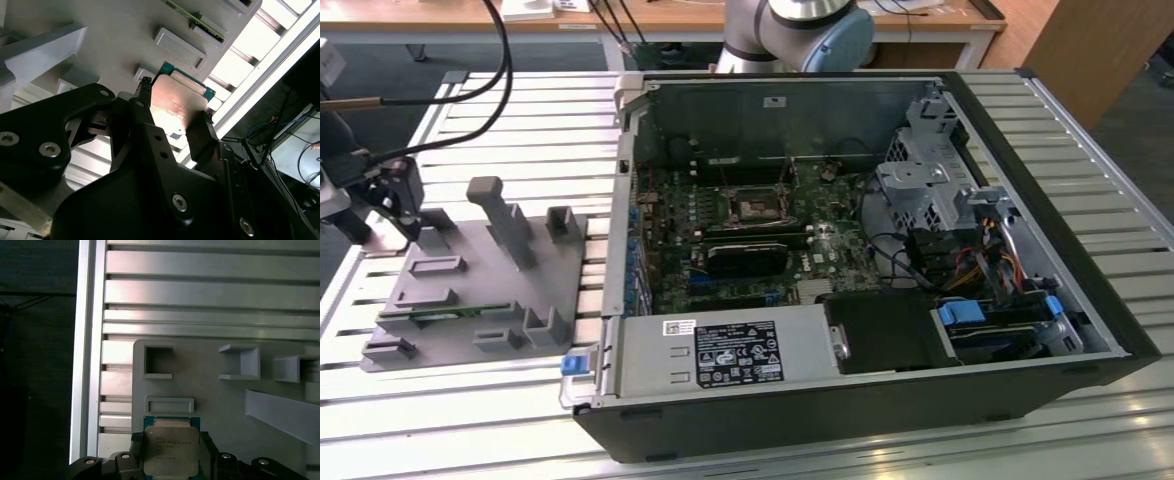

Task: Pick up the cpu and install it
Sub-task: 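Pick up the cpu and move it towards the insertion slot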

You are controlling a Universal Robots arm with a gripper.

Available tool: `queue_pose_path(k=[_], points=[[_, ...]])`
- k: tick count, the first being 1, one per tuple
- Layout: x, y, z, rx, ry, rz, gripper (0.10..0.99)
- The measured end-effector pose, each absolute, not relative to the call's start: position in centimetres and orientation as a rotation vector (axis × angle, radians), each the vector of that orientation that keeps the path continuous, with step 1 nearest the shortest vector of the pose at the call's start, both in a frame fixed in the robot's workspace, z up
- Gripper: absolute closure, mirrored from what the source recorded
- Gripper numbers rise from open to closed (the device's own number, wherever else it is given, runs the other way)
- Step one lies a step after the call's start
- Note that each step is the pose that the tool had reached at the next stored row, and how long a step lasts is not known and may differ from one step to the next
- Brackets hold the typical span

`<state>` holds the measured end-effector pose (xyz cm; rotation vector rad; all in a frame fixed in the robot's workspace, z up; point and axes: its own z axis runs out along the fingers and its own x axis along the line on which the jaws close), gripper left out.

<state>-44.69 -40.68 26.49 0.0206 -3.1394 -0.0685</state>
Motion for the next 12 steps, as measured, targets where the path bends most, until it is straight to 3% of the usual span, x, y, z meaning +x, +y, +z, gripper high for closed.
queue_pose_path(k=[12], points=[[-44.69,-40.65,27.38,0.021,-3.139,-0.068,0.557]])
